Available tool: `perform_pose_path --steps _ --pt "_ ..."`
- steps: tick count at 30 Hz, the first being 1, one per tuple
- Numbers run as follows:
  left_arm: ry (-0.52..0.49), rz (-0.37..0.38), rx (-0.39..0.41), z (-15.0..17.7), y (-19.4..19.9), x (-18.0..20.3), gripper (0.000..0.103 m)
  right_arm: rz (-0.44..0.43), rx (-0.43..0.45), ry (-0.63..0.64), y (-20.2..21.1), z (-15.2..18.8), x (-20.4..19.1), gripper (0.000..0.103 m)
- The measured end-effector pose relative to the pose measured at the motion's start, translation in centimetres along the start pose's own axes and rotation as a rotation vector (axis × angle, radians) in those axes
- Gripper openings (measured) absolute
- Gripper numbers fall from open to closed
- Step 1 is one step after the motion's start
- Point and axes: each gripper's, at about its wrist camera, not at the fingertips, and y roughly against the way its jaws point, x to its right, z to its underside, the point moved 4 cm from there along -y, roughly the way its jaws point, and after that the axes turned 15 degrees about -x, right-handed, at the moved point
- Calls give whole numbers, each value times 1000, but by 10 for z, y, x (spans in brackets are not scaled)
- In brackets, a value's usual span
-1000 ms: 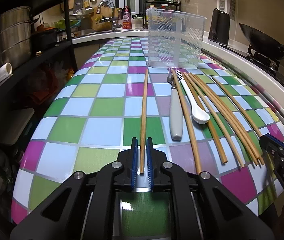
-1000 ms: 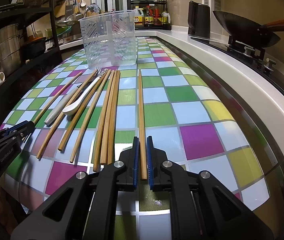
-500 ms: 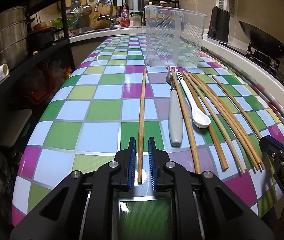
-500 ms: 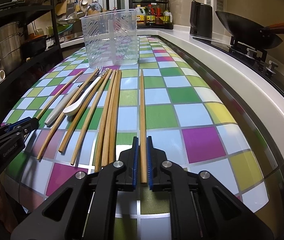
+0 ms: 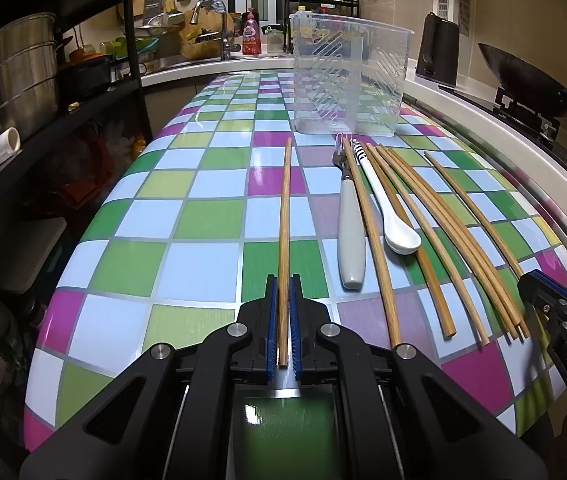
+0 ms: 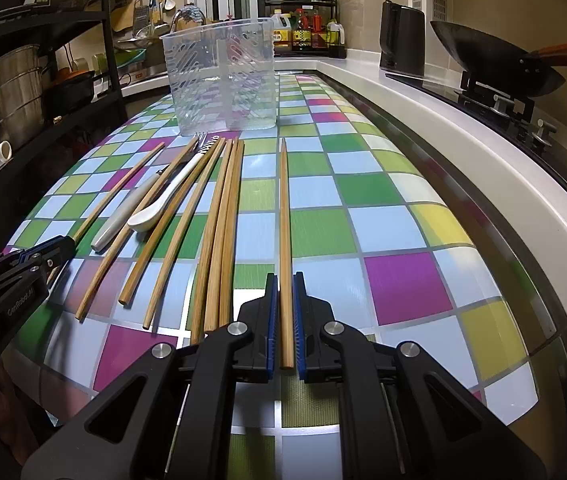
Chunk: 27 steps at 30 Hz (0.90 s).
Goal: Organize utensils
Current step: 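Lift both held chopsticks and carry them over the clear plastic container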
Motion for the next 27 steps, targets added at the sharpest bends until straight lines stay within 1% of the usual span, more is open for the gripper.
perform_pose_path --steps 8,12,18,27 --pt "7 14 -8 -2 0 -2 6 5 -8 5 1 -2 0 7" --pt "19 27 0 -5 4 -5 6 13 9 4 12 -6 -1 7" --pt "14 43 51 -9 23 -5 6 30 52 12 38 -15 -6 7" --pt "5 38 170 -18 61 -9 6 62 145 17 85 -35 -10 6"
